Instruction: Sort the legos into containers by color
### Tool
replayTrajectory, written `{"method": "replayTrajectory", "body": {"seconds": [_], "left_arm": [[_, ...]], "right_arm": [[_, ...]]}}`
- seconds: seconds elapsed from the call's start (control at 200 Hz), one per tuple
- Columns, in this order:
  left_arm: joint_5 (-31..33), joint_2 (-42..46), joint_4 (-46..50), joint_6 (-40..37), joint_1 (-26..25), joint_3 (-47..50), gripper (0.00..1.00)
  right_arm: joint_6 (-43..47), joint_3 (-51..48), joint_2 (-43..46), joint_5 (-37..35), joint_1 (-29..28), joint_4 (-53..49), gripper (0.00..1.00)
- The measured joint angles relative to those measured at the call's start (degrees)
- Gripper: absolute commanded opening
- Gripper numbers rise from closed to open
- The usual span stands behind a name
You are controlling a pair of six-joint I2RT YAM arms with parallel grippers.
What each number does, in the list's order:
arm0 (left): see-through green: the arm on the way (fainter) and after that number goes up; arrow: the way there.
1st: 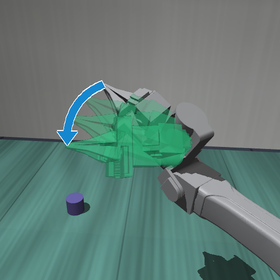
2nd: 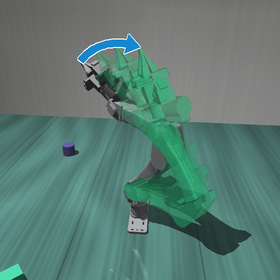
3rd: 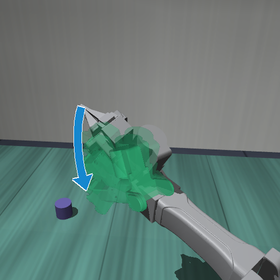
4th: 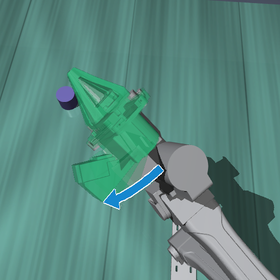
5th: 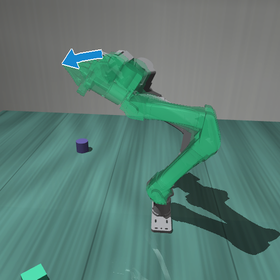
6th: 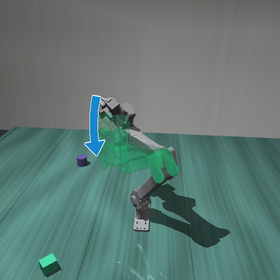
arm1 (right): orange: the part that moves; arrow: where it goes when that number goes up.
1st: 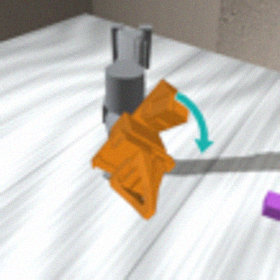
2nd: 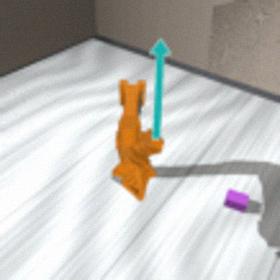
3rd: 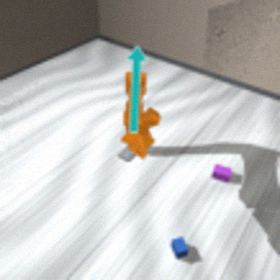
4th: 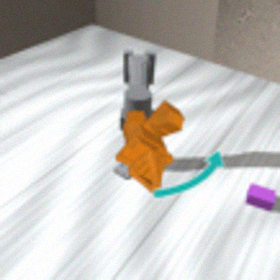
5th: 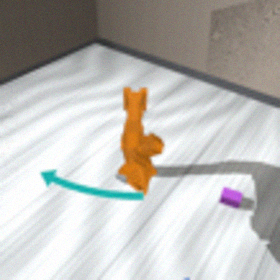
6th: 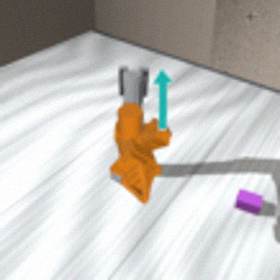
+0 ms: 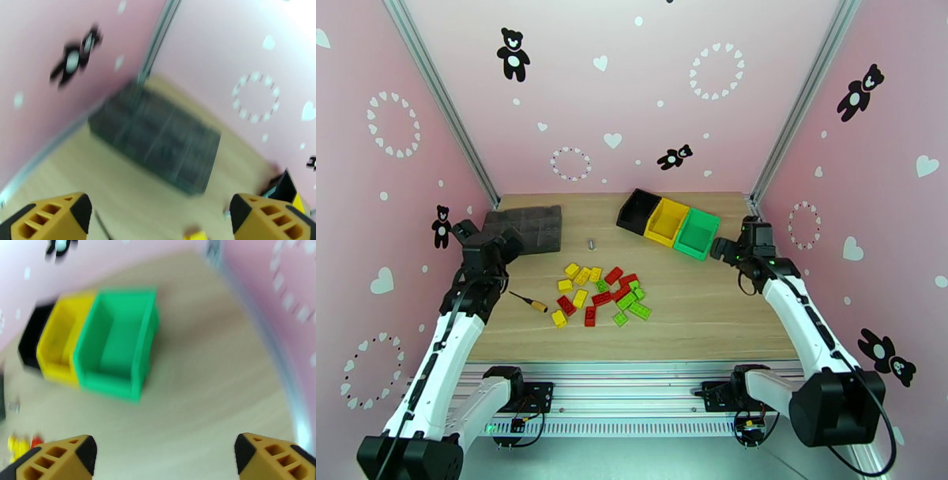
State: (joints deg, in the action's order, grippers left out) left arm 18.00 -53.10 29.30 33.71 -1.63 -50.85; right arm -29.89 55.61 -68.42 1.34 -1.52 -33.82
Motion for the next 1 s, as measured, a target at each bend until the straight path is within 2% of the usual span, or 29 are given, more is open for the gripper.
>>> {"method": "replayTrajectory", "body": {"seconds": [0.045,0.16,0.245,0.335,0.45,0.621,0.841,0.996], "left_arm": [[-4.22,-0.33,2.78,2.51,0.00,0.00,0.97],[-14.29,-2.62,6.19,7.41,-0.59,0.13,0.90],[-19.15,-4.00,6.97,11.02,-4.46,1.16,0.91],[-21.09,-4.13,7.58,14.21,-11.34,2.43,0.91],[-22.27,-4.20,6.01,18.78,-19.71,5.09,0.90],[-21.84,-6.16,4.92,25.03,-27.04,9.53,0.90],[-18.38,-6.01,7.48,29.57,-27.17,10.29,0.94],[-18.88,-3.85,8.09,30.88,-21.99,12.04,0.95]], "right_arm": [[-1.07,0.11,-0.83,3.39,-0.44,-2.05,0.74],[-2.78,0.79,-3.21,8.70,-3.65,-5.51,0.73],[-3.17,1.79,-5.79,10.14,-8.35,-7.76,0.73],[-3.15,2.91,-9.51,10.38,-14.49,-9.62,0.69],[-3.15,3.69,-14.95,10.34,-22.29,-10.67,0.68],[-2.51,7.80,-22.88,8.35,-33.48,-13.05,0.68],[-2.56,18.71,-30.99,6.29,-45.72,-14.56,0.65],[-3.13,22.58,-37.20,5.51,-51.04,-14.71,0.69]]}}
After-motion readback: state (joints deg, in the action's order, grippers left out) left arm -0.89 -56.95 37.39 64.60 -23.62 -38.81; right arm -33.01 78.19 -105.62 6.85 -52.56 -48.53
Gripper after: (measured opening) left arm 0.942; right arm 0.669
